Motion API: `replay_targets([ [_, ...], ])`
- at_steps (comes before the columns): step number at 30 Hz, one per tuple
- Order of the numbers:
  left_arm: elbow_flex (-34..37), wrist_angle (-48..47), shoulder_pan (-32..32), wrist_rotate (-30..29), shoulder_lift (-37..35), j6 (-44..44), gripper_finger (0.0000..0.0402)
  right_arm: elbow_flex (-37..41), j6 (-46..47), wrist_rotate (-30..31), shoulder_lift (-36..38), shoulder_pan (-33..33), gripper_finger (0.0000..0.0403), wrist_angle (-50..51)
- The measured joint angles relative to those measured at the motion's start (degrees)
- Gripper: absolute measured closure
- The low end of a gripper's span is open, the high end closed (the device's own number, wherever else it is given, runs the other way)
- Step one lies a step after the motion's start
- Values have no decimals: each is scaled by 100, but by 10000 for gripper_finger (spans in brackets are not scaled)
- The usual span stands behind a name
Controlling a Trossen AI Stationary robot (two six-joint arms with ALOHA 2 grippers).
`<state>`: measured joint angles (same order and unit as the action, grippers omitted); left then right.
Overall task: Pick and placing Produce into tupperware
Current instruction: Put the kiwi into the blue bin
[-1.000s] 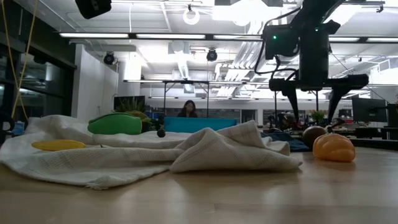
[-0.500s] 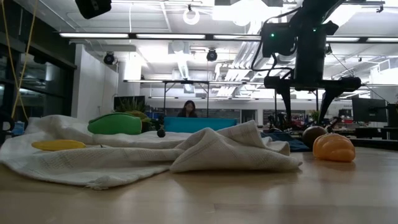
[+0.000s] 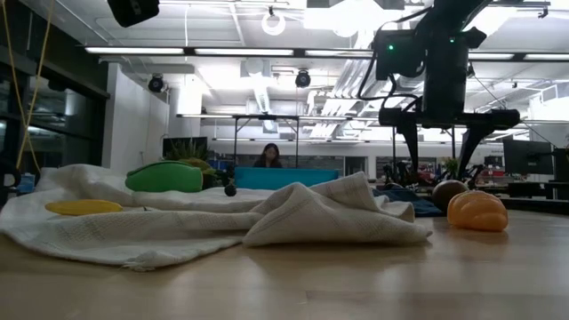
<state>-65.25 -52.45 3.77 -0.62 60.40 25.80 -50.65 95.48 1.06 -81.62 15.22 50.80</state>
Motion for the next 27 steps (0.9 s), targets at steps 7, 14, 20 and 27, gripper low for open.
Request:
replay_targets([
  [7, 0, 0, 0, 0, 0, 0, 355, 0, 6, 6, 0, 13, 127, 23],
  [14, 0, 0, 0, 0, 1, -1, 355, -4, 201, -120, 0, 13, 127, 454],
  [20, 0, 0, 0, 0, 0, -1, 355, -4, 203, -150, -14, 109, 127, 466],
  [27, 0, 0, 0, 0, 0, -2, 355, -4, 155, -111, -17, 378, 127, 389],
])
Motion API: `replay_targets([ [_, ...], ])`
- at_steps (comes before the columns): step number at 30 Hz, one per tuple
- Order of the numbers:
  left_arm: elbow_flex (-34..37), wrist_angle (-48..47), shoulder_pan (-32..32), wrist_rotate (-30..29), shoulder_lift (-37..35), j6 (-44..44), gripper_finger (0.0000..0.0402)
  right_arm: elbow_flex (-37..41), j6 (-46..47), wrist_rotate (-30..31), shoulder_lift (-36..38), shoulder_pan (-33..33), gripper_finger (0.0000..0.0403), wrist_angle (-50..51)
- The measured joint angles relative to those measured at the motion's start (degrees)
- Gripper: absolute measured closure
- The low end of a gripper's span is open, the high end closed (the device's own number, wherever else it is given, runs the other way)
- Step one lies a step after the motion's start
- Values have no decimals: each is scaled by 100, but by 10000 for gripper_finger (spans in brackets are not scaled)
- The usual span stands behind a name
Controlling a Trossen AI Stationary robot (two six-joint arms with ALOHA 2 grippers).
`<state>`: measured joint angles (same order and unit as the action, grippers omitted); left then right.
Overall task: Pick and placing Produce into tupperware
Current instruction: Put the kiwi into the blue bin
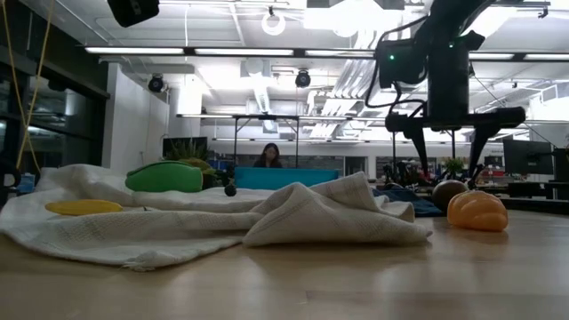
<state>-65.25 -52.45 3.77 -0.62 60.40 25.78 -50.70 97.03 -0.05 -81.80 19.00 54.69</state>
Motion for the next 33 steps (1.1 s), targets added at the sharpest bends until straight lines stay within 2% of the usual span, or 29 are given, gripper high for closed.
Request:
replay_targets([
  [13, 0, 0, 0, 0, 0, 0, 355, 113, -200, -195, 0, 358, 127, -149],
  [25, 0, 0, 0, 0, 0, 2, 355, 750, 57, -566, -2, 261, 127, -975],
  [33, 0, 0, 0, 0, 0, 0, 355, 809, 57, -472, -2, 260, 127, -1148],
])
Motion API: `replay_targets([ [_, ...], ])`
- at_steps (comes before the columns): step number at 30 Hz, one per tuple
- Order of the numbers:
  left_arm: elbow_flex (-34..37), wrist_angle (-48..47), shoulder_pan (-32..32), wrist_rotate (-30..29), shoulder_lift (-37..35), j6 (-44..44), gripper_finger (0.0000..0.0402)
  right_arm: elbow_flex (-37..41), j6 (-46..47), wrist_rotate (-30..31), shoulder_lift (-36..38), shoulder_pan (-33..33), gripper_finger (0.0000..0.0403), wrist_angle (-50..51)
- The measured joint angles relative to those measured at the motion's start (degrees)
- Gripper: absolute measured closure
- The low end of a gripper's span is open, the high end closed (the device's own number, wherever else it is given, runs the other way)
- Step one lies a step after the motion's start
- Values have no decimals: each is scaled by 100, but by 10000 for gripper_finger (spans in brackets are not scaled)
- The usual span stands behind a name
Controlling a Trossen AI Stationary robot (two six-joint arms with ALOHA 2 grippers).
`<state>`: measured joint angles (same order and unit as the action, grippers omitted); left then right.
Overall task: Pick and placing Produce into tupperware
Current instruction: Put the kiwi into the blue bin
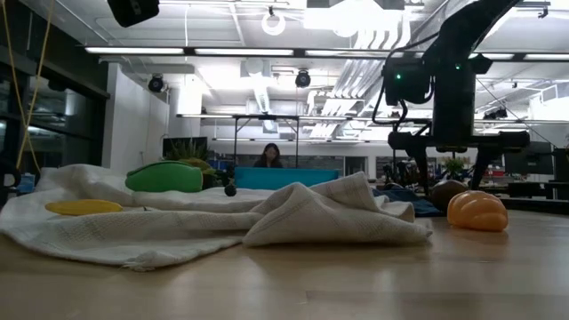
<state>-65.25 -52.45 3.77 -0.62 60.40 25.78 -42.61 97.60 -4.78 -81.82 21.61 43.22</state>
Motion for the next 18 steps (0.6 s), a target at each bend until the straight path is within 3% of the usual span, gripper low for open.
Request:
replay_targets([
  [18, 0, 0, 0, 0, 0, 2, 355, 2, -11, -87, 2, 0, 176, 12],
])
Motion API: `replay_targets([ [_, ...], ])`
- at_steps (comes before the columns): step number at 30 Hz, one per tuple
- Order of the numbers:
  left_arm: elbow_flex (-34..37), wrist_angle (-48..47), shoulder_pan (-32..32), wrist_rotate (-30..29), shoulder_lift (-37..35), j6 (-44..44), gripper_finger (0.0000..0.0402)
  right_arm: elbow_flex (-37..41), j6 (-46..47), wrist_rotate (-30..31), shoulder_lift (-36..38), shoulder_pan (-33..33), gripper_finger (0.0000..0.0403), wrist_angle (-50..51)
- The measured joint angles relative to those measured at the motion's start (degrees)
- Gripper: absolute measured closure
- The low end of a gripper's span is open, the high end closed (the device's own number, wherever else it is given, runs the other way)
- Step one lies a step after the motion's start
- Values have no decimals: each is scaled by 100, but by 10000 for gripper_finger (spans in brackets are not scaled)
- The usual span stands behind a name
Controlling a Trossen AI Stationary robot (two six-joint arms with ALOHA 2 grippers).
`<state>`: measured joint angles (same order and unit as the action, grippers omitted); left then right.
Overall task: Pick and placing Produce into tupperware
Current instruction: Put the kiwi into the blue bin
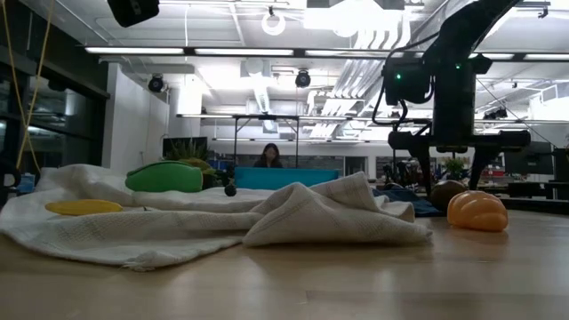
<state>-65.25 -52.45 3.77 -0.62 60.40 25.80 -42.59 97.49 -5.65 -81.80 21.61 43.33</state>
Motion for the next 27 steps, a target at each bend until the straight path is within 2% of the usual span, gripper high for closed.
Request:
replay_targets([
  [11, 0, 0, 0, 0, 0, 0, 355, -9, -200, 4, 0, -13, 178, -19],
  [27, 0, 0, 0, 0, 1, -1, 355, -502, -729, 207, 0, -74, 178, 166],
])
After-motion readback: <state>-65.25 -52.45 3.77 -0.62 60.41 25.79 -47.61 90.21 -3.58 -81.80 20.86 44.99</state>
